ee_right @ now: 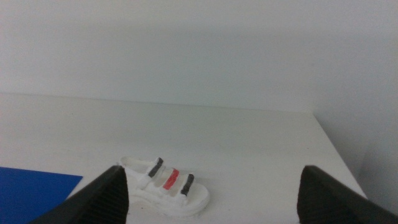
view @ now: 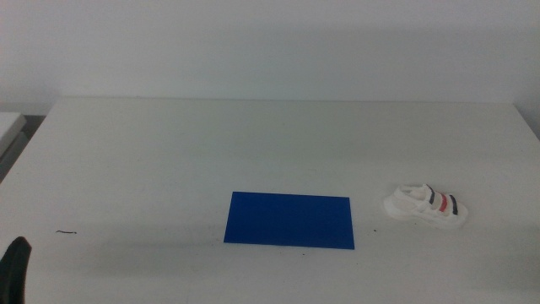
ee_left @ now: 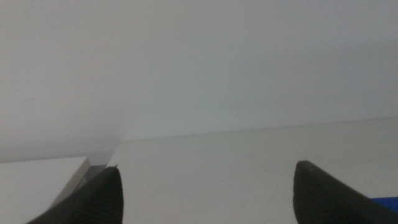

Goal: Use one arm to grab the shoe from the table and place it on the mat.

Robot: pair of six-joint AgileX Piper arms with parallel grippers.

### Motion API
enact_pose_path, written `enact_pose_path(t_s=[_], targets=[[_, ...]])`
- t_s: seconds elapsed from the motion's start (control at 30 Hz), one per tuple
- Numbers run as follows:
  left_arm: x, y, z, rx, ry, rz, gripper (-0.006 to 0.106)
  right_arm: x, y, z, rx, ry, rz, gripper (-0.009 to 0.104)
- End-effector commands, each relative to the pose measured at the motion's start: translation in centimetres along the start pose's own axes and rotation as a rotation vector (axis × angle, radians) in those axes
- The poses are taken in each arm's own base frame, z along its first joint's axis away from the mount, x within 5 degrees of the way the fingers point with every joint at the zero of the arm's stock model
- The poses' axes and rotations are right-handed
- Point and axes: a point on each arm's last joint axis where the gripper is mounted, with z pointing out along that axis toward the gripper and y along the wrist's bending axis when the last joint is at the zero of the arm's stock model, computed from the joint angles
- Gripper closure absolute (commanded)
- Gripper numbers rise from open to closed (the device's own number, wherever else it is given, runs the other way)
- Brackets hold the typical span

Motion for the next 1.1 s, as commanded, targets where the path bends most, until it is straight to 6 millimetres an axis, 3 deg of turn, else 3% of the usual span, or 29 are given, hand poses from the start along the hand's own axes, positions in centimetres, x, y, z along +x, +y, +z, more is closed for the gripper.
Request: enact_pose_path(t_s=[0.0, 0.13, 0.17, 0.33, 0.5, 0.67, 0.83, 0.93, 1.07], targets=[[-0.1, 0.0, 0.0, 0.001, -0.008, -0.004, 0.007, 0.0, 0.0, 0.0, -0.005, -0.006, 0.009, 0.003], [-0.1, 0.0, 0.0, 0.001, -0.008, -0.004, 0.007, 0.3, 0.1, -0.1, -0.016, 0.035, 0.062, 0.003], [-0.1, 0.0, 0.0, 0.001, -0.008, -0.004, 0.007, -0.4, 0.2, -0.2, -0.025, 0.035, 0.080, 0.003], [-0.1, 0.0, 0.0, 0.001, -0.008, -0.004, 0.007, -5.4, 0.4, 0.5, -0.097, 0.197, 0.061, 0.003], [-0.1, 0.0, 0.0, 0.001, -0.008, -0.004, 0.007, -11.3, 1.8, 3.3, -0.307, 0.570, -0.209, 0.003], [-0.1, 0.0, 0.0, 0.001, -0.008, -0.004, 0.007, -15.5, 4.2, 8.4, -0.543, 0.781, -0.504, 0.003], [-0.1, 0.0, 0.0, 0.001, -0.008, -0.004, 0.007, -17.2, 5.9, 14.9, -0.788, 0.871, -0.727, 0.003], [-0.1, 0.0, 0.0, 0.001, -0.008, -0.004, 0.007, -17.6, 5.8, 19.0, -0.769, 0.894, -0.640, 0.003], [-0.1, 0.0, 0.0, 0.001, -0.008, -0.004, 0.007, -16.5, 5.5, 23.6, -0.710, 0.978, -0.544, 0.003]])
